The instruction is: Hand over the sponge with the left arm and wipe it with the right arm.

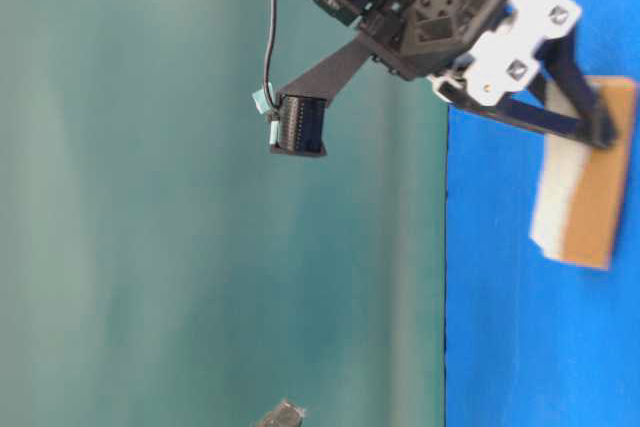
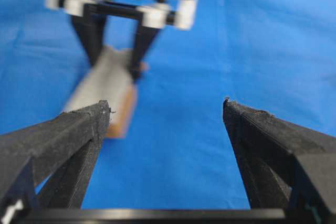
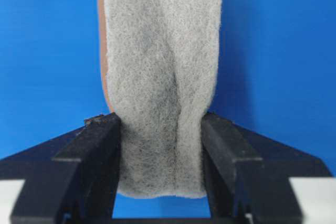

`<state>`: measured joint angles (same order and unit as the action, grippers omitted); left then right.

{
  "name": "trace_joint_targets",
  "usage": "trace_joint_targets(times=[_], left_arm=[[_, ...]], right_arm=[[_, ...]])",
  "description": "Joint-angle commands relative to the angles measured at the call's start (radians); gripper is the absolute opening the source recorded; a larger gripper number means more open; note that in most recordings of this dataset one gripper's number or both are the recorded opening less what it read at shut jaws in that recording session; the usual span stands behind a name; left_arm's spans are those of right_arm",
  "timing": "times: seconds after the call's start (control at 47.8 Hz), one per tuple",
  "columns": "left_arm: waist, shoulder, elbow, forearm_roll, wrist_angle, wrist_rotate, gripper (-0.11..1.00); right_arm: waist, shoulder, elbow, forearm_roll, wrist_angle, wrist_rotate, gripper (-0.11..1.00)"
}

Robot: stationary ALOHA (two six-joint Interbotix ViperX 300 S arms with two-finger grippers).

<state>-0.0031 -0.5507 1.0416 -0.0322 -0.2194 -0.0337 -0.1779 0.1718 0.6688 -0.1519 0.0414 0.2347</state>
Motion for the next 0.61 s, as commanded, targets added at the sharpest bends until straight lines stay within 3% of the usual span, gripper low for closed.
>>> trace_joint_targets(times=[0.0,0.251,0.585], left_arm=[[-0.006,-0.003,-0.009,0.002,-0.012,-0.002,0.85],[-0.008,-0.003,-0.011,0.000,-0.014,0.002,0.85],[-0.008,-0.003,-0.009,0.002,-0.012,0.002,0.85]], right_arm=[[-0.058,-0.032,-0.003,-0.023,0.003,-0.002,0.48],[-0.046,-0.032,-0.002,-0.029,-0.005,0.008,0.48],[0.127,-0.026,0.003,0.029,-0.005,0.015,0.48]])
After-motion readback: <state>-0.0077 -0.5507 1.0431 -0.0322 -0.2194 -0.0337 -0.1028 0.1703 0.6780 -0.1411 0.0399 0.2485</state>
